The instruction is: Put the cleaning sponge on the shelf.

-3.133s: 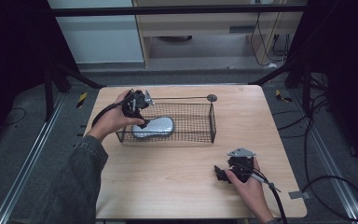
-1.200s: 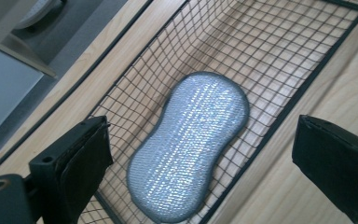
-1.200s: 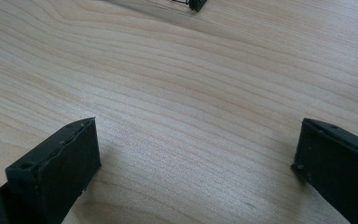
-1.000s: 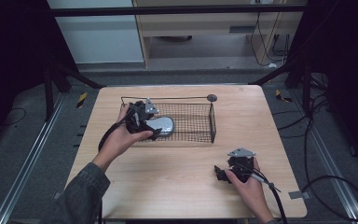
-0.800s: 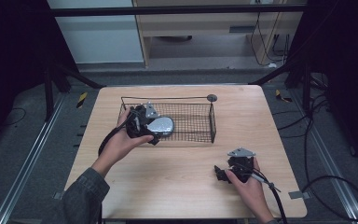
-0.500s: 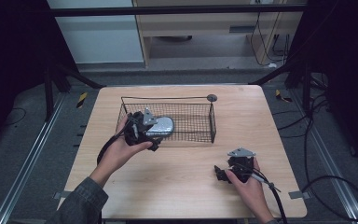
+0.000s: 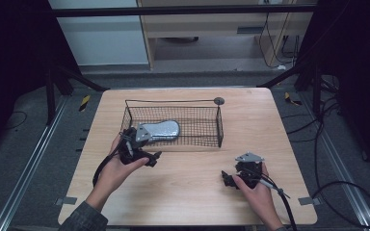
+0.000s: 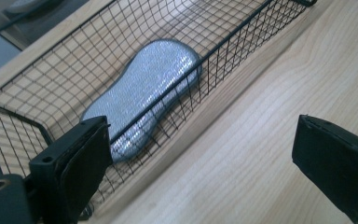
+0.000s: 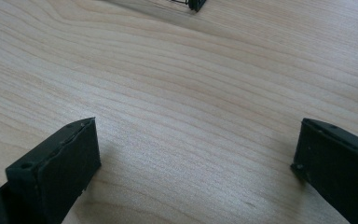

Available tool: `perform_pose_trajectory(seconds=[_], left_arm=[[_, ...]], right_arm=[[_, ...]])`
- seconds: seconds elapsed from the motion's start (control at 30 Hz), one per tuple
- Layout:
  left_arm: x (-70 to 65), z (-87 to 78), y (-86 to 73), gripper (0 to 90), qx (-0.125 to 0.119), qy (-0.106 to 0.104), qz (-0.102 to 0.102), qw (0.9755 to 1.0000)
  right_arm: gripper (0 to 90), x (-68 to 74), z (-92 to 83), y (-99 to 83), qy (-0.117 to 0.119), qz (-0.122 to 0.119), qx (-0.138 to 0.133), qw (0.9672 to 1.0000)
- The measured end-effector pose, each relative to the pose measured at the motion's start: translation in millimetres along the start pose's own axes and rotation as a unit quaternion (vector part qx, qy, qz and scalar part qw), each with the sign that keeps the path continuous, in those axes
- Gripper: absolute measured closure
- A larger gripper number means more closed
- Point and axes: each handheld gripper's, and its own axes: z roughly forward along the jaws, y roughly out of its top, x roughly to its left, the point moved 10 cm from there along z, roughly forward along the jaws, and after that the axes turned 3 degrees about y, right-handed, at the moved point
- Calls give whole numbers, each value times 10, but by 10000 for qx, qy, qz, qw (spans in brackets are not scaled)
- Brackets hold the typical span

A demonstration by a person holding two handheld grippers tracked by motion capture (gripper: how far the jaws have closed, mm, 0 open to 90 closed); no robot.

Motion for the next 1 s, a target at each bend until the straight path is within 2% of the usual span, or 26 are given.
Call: perform_pose_trajectory(seconds=[0.27,0.63,0.77,1.0], left_arm=[[59,-18,-314,42,88,47,-273,9996],[145,20,-701,43,269,82,-614,9977],[236,57,-863,43,417,141,-738,9963],[431,129,-1128,44,638,334,-1036,9920]], right_arm=[[5,0,0,0,0,2,0,10000],[5,2,-1,-1,4,1,1,10000],[5,2,-2,-2,11,-7,2,10000],[5,3,-2,-2,15,-9,3,10000]])
